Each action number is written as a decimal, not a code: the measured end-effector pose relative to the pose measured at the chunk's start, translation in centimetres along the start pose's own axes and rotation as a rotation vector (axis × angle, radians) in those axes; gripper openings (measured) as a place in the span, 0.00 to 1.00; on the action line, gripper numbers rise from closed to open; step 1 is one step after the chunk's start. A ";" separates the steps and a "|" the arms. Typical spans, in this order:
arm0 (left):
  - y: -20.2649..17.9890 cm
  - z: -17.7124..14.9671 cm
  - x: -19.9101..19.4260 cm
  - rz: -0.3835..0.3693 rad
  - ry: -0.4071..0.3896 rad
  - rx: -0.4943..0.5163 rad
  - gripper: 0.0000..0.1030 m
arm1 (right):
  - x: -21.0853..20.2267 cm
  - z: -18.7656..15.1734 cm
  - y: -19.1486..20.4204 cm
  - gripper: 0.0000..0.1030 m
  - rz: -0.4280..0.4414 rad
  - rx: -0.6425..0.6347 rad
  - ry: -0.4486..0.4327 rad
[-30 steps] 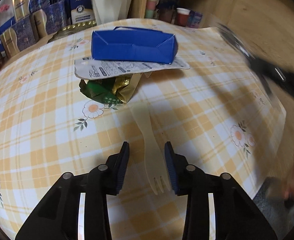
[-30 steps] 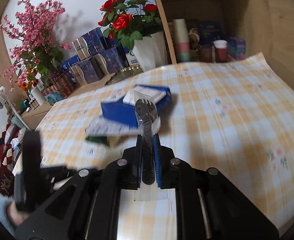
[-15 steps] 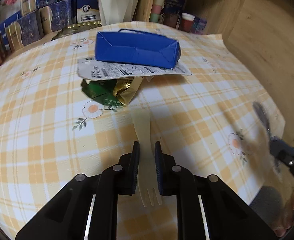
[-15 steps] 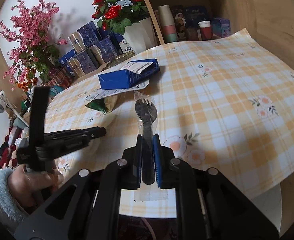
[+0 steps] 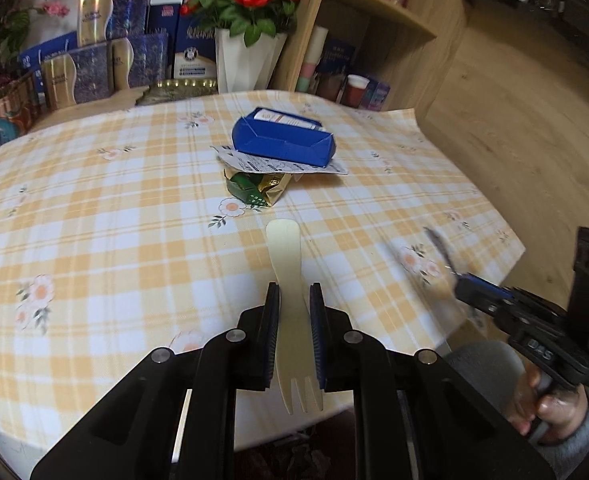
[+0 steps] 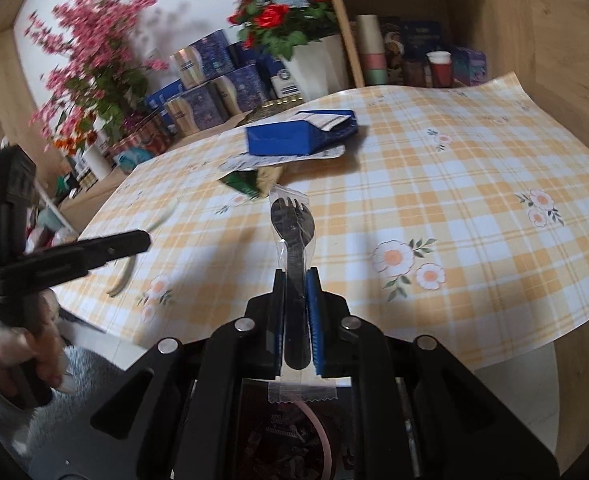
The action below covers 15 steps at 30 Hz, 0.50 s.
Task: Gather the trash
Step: 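Carry both forks over the brown bin and open both tools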
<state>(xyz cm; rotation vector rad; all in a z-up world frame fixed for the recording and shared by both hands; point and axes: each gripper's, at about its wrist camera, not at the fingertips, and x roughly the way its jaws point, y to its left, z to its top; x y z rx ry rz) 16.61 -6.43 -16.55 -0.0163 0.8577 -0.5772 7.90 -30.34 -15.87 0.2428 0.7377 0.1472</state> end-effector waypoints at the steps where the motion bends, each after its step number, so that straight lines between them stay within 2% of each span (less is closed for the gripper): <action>1: 0.0 -0.6 -1.1 0.001 -0.011 0.008 0.15 | -0.2 -0.3 0.5 0.14 0.004 -0.017 0.001; 9: 0.8 -5.2 -6.2 0.009 -0.047 0.002 0.15 | -1.8 -3.2 4.7 0.14 0.090 -0.147 0.041; 15: 1.6 -9.0 -8.3 -0.001 -0.074 -0.037 0.15 | -1.7 -6.4 6.9 0.14 0.160 -0.220 0.134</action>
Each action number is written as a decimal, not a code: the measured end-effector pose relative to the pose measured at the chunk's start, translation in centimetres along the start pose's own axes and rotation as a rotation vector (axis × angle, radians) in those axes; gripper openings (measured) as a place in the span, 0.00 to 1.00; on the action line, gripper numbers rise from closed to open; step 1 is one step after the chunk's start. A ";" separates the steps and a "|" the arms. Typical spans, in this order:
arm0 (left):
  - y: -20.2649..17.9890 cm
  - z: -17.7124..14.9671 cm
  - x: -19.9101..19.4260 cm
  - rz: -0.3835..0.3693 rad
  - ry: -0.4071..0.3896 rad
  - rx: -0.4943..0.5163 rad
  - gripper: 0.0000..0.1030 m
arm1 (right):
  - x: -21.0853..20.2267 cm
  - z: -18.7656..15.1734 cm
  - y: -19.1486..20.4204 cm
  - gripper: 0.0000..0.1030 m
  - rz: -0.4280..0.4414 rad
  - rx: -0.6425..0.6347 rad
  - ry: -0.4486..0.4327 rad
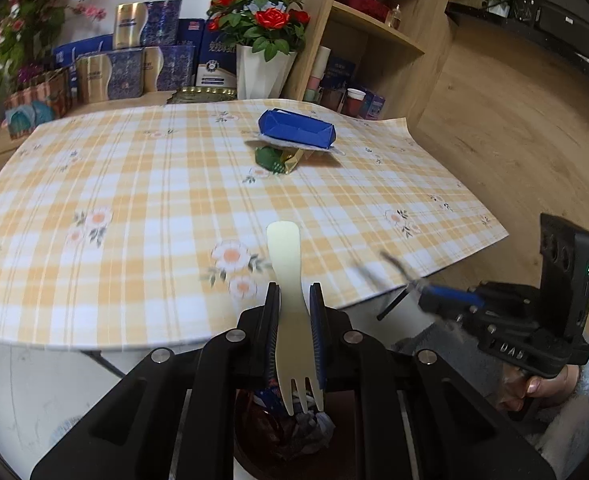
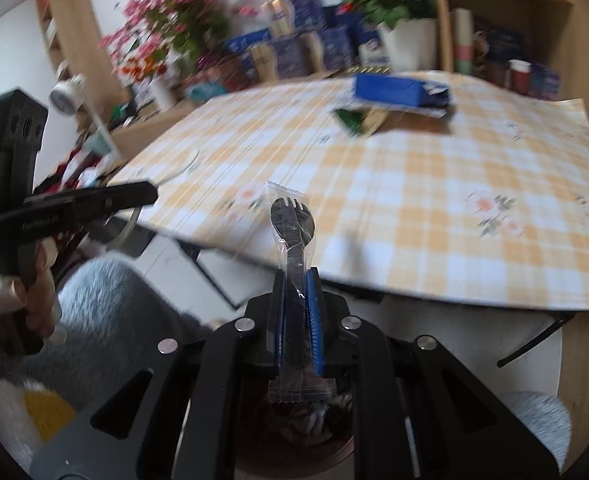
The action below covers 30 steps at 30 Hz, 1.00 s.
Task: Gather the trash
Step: 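Carry both forks over the brown bin and open both tools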
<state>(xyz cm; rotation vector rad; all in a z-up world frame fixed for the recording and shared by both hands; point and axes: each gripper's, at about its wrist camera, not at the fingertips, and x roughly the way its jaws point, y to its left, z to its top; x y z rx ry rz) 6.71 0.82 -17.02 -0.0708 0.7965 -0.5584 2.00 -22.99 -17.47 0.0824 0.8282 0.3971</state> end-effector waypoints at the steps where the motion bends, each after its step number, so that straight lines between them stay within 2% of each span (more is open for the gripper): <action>1: 0.1 -0.4 -0.2 -0.005 -0.004 -0.006 0.15 | 0.3 -0.5 0.6 0.14 0.008 -0.016 0.025; 7: 0.9 -2.8 -0.8 -0.036 -0.031 -0.042 0.15 | 2.0 -1.7 2.0 0.14 0.017 -0.061 0.120; 13: 1.4 -4.0 -1.1 -0.054 -0.056 -0.076 0.15 | 3.5 -2.2 1.6 0.14 0.004 -0.044 0.187; 21: 1.1 -4.6 -0.8 -0.050 -0.047 -0.070 0.15 | 4.4 -2.7 1.4 0.14 -0.008 -0.033 0.226; 26: 1.3 -4.8 -0.5 -0.050 -0.031 -0.081 0.15 | 4.6 -2.8 1.1 0.18 -0.016 -0.012 0.233; 27: 1.3 -4.8 -0.4 -0.050 -0.028 -0.083 0.15 | 4.6 -2.8 0.9 0.20 -0.019 -0.004 0.234; 28: 1.3 -4.8 -0.4 -0.050 -0.026 -0.083 0.15 | 4.6 -2.8 0.8 0.31 -0.023 0.003 0.230; 30: 1.3 -4.8 -0.3 -0.050 -0.022 -0.082 0.15 | 4.4 -2.6 0.5 0.46 -0.020 0.015 0.212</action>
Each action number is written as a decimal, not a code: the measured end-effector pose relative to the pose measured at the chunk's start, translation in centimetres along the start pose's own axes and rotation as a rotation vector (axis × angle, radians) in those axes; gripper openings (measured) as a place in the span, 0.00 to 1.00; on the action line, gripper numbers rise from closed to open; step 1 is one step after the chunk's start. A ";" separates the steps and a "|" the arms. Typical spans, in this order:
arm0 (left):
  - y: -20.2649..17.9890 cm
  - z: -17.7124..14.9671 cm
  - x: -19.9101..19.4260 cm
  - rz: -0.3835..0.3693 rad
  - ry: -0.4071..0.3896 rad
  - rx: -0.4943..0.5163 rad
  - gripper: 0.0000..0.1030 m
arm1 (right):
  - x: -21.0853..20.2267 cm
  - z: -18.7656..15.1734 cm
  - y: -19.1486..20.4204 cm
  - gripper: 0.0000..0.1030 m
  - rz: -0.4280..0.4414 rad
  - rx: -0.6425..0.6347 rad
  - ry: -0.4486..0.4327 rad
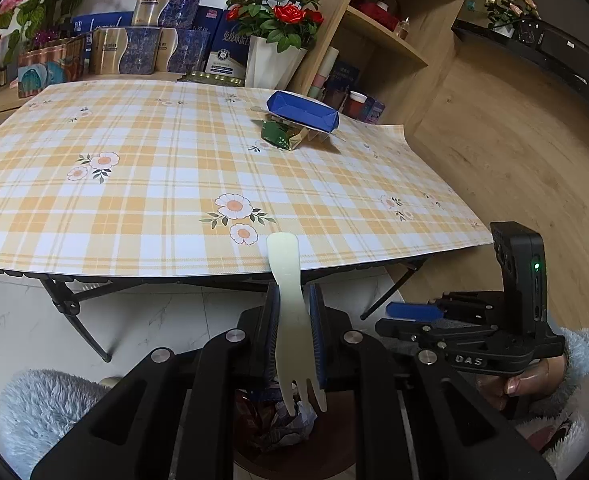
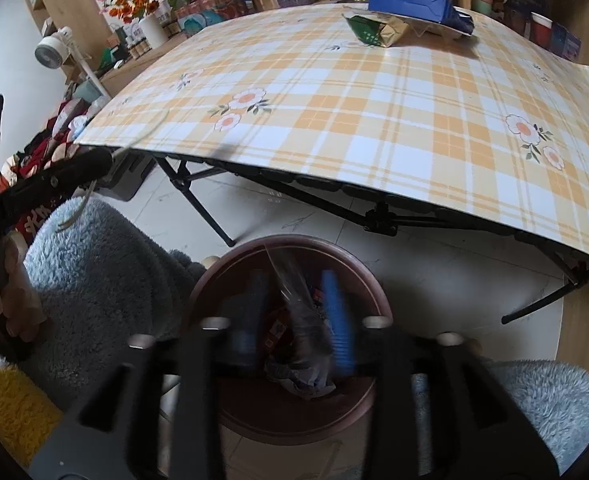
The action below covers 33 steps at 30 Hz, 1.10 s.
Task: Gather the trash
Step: 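Carry both forks over the brown bin and open both tools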
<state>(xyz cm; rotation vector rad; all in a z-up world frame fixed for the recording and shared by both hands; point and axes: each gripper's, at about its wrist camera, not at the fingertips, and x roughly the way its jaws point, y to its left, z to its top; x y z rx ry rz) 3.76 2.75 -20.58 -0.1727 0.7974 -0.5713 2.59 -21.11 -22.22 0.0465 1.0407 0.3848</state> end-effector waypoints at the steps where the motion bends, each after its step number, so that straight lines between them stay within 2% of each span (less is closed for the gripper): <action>1: 0.0 0.0 0.1 0.000 0.002 0.000 0.15 | -0.1 0.1 0.0 0.52 -0.002 0.003 -0.009; 2: 0.0 0.0 0.1 -0.001 0.005 0.001 0.15 | -0.3 0.1 -0.1 0.56 -0.009 0.007 -0.020; 4: 0.0 0.0 0.3 0.000 0.011 0.004 0.15 | -0.8 0.2 -0.5 0.72 -0.032 0.031 -0.059; 6: -0.1 -0.1 0.4 0.001 0.018 0.008 0.15 | -1.5 0.2 -1.0 0.82 -0.043 0.059 -0.097; 10: -0.4 -0.2 0.9 -0.001 0.036 0.019 0.15 | -2.4 0.3 -2.0 0.89 -0.095 0.107 -0.163; 16: -1.2 -0.6 2.4 -0.014 0.100 0.059 0.15 | -3.3 0.4 -3.4 0.93 -0.160 0.179 -0.232; 27: -3.9 -2.5 6.1 -0.016 0.280 0.194 0.15 | -3.3 0.2 -4.5 0.93 -0.160 0.238 -0.246; 33: -4.2 -3.0 7.4 -0.006 0.328 0.218 0.15 | -3.3 0.2 -4.7 0.93 -0.156 0.246 -0.251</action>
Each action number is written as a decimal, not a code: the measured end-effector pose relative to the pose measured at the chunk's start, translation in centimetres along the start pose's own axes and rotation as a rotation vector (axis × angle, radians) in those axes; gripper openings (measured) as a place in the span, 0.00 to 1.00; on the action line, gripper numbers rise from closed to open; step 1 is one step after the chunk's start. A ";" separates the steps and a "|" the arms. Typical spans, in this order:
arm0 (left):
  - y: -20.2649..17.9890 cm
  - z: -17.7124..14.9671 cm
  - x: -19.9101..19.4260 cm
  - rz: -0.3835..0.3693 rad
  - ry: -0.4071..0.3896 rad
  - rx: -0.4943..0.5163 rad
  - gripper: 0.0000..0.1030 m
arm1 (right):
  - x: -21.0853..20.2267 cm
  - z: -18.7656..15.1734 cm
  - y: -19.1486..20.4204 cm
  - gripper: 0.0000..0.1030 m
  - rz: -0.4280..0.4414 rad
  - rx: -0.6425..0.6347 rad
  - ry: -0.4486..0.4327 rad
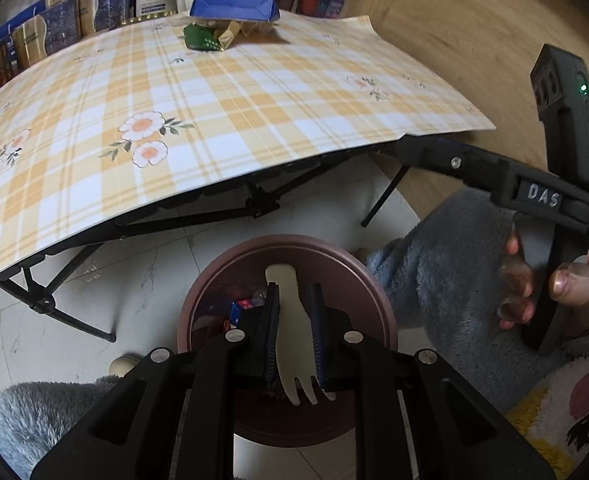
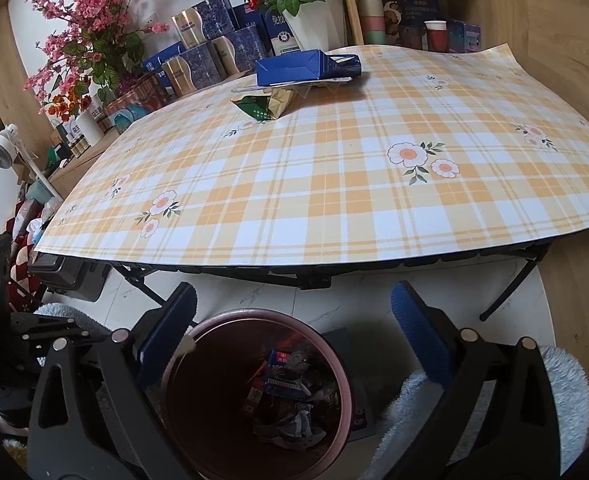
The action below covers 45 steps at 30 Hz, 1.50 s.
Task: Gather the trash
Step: 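Carry both forks over the brown bin and open both tools, then reach the left tool to the green-gold wrapper and grasp it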
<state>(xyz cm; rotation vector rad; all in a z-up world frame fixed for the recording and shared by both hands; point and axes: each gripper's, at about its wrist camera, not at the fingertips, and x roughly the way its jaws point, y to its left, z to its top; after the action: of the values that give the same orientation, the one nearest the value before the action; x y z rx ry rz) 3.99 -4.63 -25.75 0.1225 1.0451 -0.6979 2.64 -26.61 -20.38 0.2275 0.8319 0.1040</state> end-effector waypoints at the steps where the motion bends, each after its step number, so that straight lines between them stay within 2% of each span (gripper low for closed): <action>1: 0.0 0.0 0.1 -0.001 0.003 -0.001 0.15 | 0.0 0.0 -0.1 0.93 0.001 0.003 0.001; 4: 0.0 0.0 0.0 -0.007 -0.001 -0.003 0.16 | 0.1 0.0 -0.1 0.93 0.002 0.009 0.005; 6: 0.1 0.0 0.0 -0.006 -0.002 -0.008 0.21 | 0.1 -0.1 -0.2 0.93 0.003 0.008 0.005; 8: 0.3 0.1 -0.1 -0.001 -0.012 -0.021 0.41 | 0.1 -0.1 -0.1 0.93 0.003 0.007 0.004; 13: 1.5 0.3 -1.2 0.016 -0.071 -0.085 0.61 | 0.2 -0.2 0.1 0.93 0.004 -0.002 0.005; 17: 3.3 0.4 -2.2 0.028 -0.125 -0.183 0.72 | 0.2 -0.2 0.2 0.93 0.005 -0.005 0.008; 22: 5.0 0.3 -3.1 0.026 -0.169 -0.274 0.74 | 0.3 -0.2 0.2 0.93 0.005 -0.006 0.008; 27: 5.9 0.3 -3.6 0.020 -0.193 -0.324 0.74 | 0.4 -0.2 0.4 0.93 0.006 -0.015 0.012; 38: 6.8 0.7 -4.3 -0.003 -0.213 -0.348 0.74 | -0.1 0.5 0.3 0.93 0.004 -0.009 -0.001; 42: 7.4 3.6 -4.8 -0.099 -0.232 -0.348 0.73 | -1.0 2.4 -0.9 0.93 0.012 0.023 -0.039; 45: 7.6 6.9 -4.6 -0.119 -0.247 -0.326 0.70 | -1.3 4.6 -2.2 0.93 0.004 0.057 -0.071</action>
<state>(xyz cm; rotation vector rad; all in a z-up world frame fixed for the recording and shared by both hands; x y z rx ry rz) 12.18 0.58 -20.13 -0.3039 0.9190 -0.6228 5.16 -29.68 -16.97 0.2851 0.7639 0.0757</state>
